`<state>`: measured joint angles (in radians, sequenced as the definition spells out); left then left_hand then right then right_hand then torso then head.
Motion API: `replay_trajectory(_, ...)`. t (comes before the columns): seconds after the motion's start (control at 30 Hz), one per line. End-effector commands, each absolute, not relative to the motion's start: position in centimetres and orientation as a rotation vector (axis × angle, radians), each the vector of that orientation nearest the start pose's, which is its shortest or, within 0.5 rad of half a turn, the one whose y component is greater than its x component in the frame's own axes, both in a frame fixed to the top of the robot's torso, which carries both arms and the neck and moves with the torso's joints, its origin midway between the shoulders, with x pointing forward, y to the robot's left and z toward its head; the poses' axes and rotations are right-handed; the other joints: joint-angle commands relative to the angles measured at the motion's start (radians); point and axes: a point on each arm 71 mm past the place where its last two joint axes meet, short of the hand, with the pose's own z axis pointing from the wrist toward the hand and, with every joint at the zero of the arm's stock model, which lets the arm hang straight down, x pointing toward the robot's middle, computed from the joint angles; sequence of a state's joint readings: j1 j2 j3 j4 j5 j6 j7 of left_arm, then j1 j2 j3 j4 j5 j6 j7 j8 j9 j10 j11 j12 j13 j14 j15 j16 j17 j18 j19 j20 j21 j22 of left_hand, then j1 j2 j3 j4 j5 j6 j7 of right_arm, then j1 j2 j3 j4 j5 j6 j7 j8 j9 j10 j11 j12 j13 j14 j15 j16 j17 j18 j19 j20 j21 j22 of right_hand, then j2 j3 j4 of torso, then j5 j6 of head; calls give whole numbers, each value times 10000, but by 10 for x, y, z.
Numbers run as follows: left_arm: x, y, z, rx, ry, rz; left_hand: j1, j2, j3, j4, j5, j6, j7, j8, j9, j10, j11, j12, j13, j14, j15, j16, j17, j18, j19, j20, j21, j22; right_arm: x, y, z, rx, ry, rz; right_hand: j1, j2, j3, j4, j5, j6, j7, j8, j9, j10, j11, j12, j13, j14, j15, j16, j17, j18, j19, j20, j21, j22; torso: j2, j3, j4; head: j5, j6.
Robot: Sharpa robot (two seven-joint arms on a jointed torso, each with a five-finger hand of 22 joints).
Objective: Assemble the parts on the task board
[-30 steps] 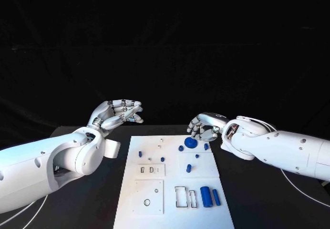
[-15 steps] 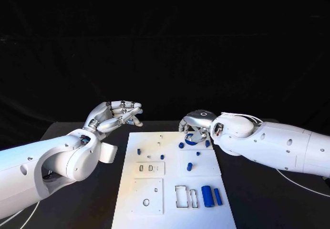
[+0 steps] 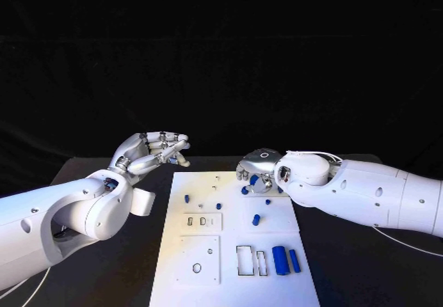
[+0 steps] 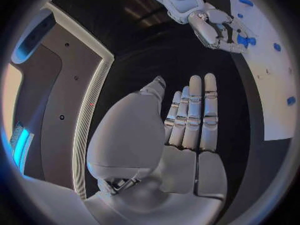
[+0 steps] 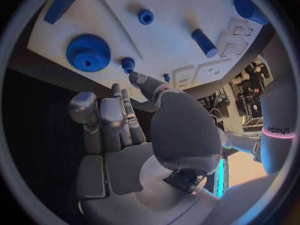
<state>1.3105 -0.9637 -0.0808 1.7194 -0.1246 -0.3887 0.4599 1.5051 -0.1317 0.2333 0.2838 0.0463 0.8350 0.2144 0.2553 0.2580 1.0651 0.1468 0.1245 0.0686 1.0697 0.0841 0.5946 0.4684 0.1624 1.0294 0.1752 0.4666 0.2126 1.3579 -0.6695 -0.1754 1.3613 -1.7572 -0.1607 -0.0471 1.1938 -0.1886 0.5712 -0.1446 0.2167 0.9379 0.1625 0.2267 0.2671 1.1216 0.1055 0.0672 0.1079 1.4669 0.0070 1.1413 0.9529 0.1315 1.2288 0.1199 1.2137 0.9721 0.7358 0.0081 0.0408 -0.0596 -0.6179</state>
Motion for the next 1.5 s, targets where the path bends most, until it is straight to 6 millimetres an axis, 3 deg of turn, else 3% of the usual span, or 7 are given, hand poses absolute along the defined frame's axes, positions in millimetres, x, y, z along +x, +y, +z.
replay_trajectory(0.03, 462, 210, -118, -8367, 13447, -15942, -110, -2, -51, 4, 36, -65, -11, -46, -7, -62, 39, -38, 9, -73, -3, 61, 17, 163, -74, 16, 50, 15, 517, -152, -175, -7161, 16722, 3832, 32, -70, 11, 86, -30, -35, 26, -26, 28, -97, -14, -41, -5, 138, 92, 156, 131, -182, 103, 3, 101, 122, 39, 13, 16, -5, -32)
replay_trajectory(0.53, 463, 213, -117, -8377, 13445, -15886, -142, 0, -70, 10, 35, -77, -2, -59, -5, -68, 47, -59, 12, -110, 5, 100, 63, 163, -93, 24, 59, 19, 514, -148, -179, -7228, 16720, 3964, 111, 50, 105, 177, -22, 117, 24, 52, 160, 32, -21, 34, 57, 192, 101, 652, 581, -259, 371, 22, 413, 620, -16, -2, 2, 56, -140)
replay_trajectory(0.8, 464, 213, -117, -8380, 13454, -15891, -149, 5, -73, 13, 35, -78, -1, -61, -4, -70, 49, -63, 12, -117, 7, 108, 73, 164, -97, 26, 62, 20, 515, -147, -183, -7172, 16725, 3960, 253, 277, 391, 266, -476, 344, -63, 182, 330, 300, -99, 85, 119, 176, 48, 958, 804, -305, 517, -13, 621, 960, -15, -8, 5, 87, -184)
replay_trajectory(1.0, 464, 213, -116, -8368, 13446, -15895, -149, 5, -73, 13, 35, -78, -1, -61, -4, -70, 49, -63, 12, -117, 7, 108, 73, 164, -97, 26, 62, 20, 515, -146, -187, -7190, 16820, 3971, 260, 304, 451, 294, -506, 397, -81, 216, 375, 372, -119, 94, 132, 183, 34, 1047, 885, -328, 581, -26, 701, 1094, -11, -4, 9, 108, -253)
replay_trajectory(1.27, 465, 214, -116, -8395, 13424, -15848, -155, 24, -71, 14, 34, -79, -1, -64, -3, -70, 50, -70, 14, -127, 8, 126, 93, 165, -102, 28, 67, 22, 514, -147, -189, -7167, 16890, 3946, 271, 314, 502, 314, -513, 452, -104, 254, 426, 454, -143, 106, 149, 189, 17, 1127, 944, -342, 623, -41, 760, 1191, 0, -6, -15, 96, -290)
replay_trajectory(1.5, 466, 214, -116, -8411, 13427, -15848, -155, 24, -71, 14, 34, -79, -1, -64, -3, -70, 50, -70, 14, -127, 8, 126, 93, 165, -102, 28, 67, 22, 515, -145, -189, -7051, 16730, 3956, 295, 367, 570, 351, -515, 538, -125, 318, 501, 562, -173, 121, 172, 193, -5, 1219, 1012, -365, 686, -61, 845, 1332, -8, -5, 2, 89, -289)
